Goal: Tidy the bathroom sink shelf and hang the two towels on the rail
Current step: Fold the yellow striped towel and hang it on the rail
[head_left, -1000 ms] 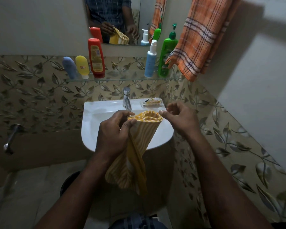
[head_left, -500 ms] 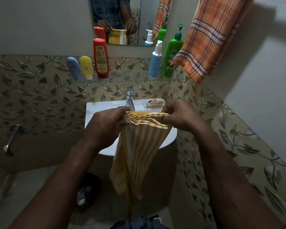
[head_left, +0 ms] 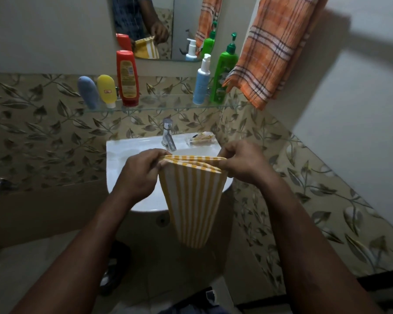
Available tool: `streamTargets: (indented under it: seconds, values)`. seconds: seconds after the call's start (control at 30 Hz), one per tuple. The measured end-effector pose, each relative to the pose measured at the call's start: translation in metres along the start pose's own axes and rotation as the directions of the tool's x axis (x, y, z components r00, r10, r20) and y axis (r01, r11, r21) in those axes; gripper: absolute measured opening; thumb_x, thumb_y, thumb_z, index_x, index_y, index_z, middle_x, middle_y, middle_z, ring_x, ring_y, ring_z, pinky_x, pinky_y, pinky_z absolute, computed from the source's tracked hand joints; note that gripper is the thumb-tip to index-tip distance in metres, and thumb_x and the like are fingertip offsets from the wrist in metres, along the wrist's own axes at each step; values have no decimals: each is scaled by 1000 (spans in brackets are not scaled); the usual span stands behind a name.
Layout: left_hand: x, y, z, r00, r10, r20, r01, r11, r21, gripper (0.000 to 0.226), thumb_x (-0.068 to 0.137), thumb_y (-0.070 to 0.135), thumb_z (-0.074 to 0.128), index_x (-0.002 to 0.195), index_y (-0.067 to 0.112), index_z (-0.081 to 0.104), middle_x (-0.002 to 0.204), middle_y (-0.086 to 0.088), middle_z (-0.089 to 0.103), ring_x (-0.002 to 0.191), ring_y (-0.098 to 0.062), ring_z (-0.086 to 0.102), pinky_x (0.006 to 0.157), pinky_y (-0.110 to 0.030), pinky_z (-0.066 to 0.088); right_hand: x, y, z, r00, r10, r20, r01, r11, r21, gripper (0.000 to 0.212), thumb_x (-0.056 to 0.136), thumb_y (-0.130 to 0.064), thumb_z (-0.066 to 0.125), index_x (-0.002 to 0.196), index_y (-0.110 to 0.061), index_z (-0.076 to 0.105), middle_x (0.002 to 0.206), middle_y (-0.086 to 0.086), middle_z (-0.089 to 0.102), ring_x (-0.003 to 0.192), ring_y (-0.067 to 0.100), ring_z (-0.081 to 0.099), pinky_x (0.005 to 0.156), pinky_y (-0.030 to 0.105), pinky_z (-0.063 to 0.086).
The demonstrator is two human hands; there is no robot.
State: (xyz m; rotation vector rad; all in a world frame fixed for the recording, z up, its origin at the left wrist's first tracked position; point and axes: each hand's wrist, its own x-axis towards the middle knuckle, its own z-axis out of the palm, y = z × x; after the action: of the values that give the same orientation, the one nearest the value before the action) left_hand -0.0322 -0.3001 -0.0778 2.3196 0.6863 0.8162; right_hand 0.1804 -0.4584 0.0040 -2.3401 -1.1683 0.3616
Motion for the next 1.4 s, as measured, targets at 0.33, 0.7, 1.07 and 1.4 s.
streamTargets:
  seconds: [0.33,0.7,1.07,1.4]
  values:
    - [5,38,2,995,-102,17,95,841,-533,25,101,29,55,114,25,76,109,6,77,108,-17,70,95,-39,55,-24,21,-23,998,24,60,-51,860,507,15,90,5,70,88,-9,76,85,9,75,68,9,67,60,23,54]
    - [31,107,0,991,-108,-83,15,691,-723,22,108,15,53,108,17,76,99,9,77,96,-10,71,76,-23,56,-27,71,-16,919,-367,145,1,370,929,65,86,-30,79,143,-7,55,140,13,65,133,36,59,109,50,52]
    - [28,92,-22,962,48,270,209,506,-837,89,69,64,87,140,19,55,110,7,74,106,-16,72,85,-33,59,-36,38,-1,997,-73,-23,37,193,980,39,89,-42,73,116,-14,73,115,11,79,108,33,76,89,52,62]
    - [-10,84,36,905,-212,369,425,403,-811,65,60,50,99,107,9,83,120,-21,77,110,-36,75,86,-40,65,-23,42,-40,996,-78,46,-25,249,968,51,95,-38,66,127,1,67,121,20,76,114,35,74,94,47,62]
